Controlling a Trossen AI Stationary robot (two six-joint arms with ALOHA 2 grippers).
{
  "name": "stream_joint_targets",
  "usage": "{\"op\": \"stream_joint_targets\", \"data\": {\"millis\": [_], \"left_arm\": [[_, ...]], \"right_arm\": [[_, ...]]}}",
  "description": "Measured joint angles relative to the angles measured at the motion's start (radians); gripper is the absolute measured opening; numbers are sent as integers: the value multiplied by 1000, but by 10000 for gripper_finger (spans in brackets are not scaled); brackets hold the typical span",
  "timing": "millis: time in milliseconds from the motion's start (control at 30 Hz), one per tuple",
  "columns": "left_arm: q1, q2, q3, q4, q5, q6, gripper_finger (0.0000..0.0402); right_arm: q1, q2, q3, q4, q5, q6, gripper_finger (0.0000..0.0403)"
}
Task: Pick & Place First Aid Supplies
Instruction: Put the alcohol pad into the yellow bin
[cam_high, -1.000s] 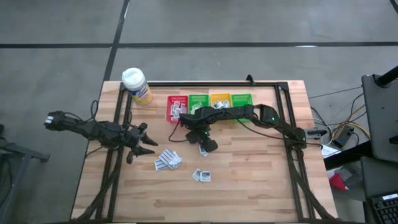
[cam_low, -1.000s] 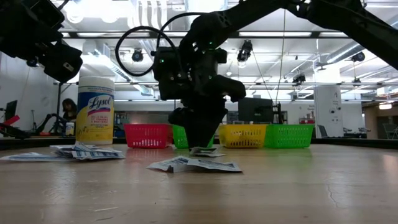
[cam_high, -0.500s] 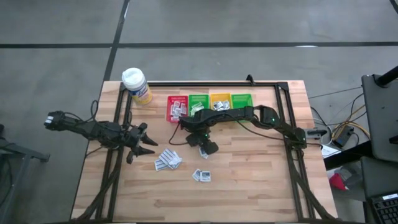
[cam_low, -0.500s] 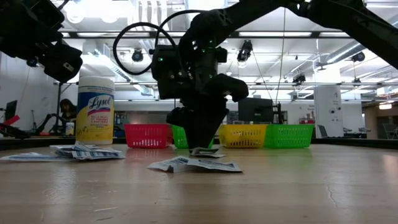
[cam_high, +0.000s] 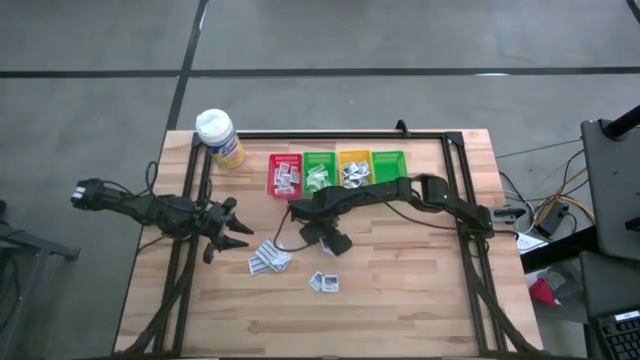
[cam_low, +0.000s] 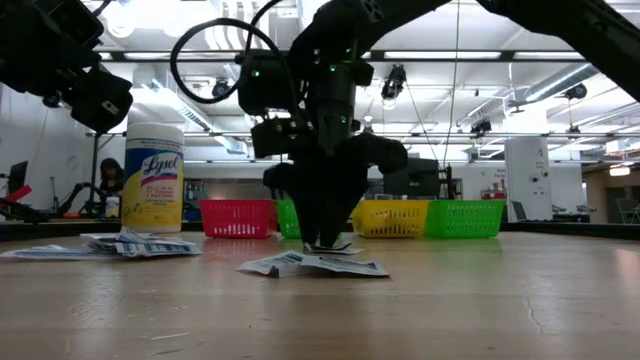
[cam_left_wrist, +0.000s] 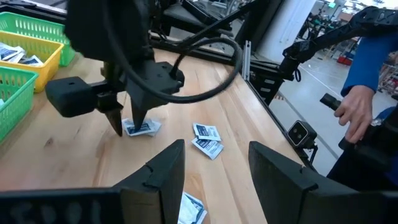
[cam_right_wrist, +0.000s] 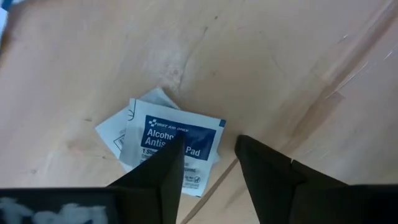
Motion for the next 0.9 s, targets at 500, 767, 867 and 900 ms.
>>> {"op": "stream_joint_targets", "data": {"millis": [500,767,867,900], "left_arm": [[0,0,0,0,0,23,172],[0,0,0,0,0,23,172],[0,0,0,0,0,23,172],[0,0,0,0,0,23,172]], "right_arm": [[26,-2,-53,59,54,37,65],[26,-2,-51,78,55,41,28],[26,-2,-52,81,61,44,20],[26,-2,-52,81,67,44,18]]}}
